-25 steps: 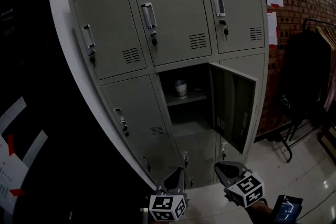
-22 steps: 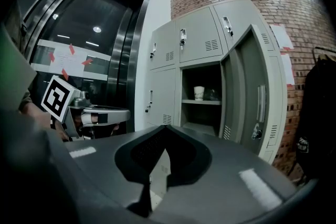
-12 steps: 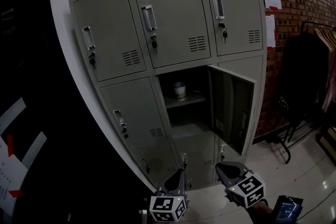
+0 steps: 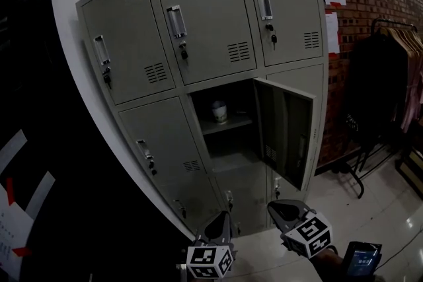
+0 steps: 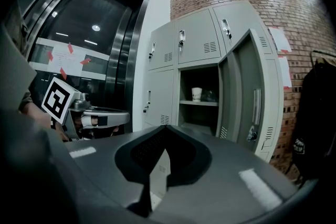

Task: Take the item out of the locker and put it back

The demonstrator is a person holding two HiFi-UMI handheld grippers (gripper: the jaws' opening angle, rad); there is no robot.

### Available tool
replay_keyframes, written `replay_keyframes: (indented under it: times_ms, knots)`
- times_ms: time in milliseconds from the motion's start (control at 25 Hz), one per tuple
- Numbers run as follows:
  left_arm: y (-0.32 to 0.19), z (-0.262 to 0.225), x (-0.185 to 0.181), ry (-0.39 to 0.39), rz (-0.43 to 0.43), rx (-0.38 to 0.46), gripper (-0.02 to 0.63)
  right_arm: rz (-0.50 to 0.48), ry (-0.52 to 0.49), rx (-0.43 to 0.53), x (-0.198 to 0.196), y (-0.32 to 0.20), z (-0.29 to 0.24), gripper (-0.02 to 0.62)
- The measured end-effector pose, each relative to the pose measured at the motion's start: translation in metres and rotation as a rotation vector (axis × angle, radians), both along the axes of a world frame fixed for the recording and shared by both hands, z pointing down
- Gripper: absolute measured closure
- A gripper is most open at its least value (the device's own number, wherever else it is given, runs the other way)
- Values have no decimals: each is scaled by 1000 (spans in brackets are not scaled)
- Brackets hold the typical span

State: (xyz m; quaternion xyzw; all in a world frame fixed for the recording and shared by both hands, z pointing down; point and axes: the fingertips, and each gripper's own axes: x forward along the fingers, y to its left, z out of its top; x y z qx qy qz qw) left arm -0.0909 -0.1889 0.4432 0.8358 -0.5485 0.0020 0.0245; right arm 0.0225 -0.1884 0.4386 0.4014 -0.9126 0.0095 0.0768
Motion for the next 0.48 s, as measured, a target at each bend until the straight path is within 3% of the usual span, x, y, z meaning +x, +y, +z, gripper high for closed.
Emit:
replay_keyframes:
  times_ms: [480]
  knots:
    - [-3,-8,-6,35,-27,13,606,-29,22,14,-8,-8,-8,592]
